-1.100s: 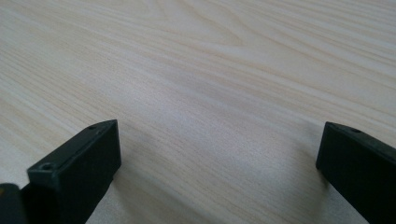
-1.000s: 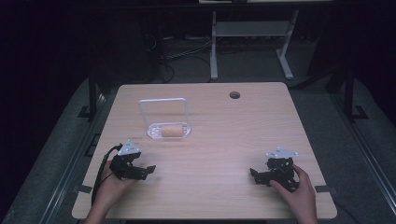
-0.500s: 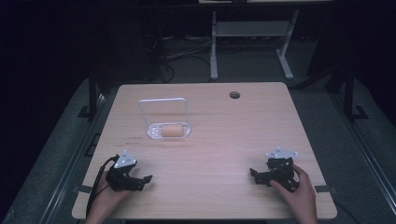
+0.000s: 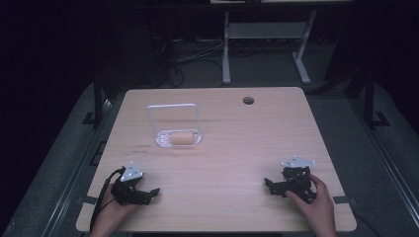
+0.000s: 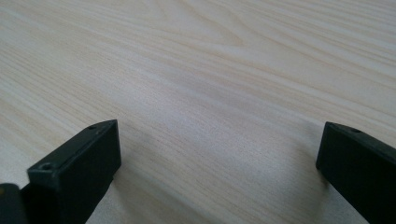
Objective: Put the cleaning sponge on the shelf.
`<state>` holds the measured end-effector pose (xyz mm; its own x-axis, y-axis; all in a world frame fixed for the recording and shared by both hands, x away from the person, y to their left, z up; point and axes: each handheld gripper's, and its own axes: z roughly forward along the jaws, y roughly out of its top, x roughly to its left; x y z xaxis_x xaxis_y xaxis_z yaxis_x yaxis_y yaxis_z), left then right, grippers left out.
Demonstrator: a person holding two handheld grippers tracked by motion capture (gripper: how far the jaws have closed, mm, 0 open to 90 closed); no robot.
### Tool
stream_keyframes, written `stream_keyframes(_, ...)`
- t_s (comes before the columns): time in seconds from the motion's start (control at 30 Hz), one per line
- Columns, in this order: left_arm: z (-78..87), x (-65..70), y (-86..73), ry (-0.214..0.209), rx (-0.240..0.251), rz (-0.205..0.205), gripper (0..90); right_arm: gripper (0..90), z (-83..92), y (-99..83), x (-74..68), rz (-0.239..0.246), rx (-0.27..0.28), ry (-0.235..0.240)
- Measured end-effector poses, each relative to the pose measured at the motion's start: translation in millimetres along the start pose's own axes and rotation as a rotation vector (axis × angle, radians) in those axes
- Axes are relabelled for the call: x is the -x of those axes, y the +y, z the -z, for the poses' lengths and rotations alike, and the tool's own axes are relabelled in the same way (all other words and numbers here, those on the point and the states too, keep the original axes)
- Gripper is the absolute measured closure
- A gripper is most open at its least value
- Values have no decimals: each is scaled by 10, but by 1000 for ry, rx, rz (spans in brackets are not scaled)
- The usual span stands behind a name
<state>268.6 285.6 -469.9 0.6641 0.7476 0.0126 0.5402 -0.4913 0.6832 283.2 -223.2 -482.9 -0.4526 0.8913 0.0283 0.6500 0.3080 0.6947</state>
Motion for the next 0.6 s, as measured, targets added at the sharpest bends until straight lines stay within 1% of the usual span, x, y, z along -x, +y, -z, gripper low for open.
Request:
stream_keyframes(0.07, -4, -4, -12, -5, 13, 4, 129, 0, 0, 0, 0, 0, 0, 0)
stream_keyframes(0.13, -2, -16, -27, -12, 20, -9, 130, 0, -1, 0, 0, 0, 0, 0)
stream_keyframes(0.23, -6, -26, -61, -22, 50, -15, 129, 0, -1, 0, -1, -2, 1, 0)
stream_keyframes(0.6, -7, -19, -65, -18, 53, -8, 130, 0, -1, 0, 0, 0, 1, 1)
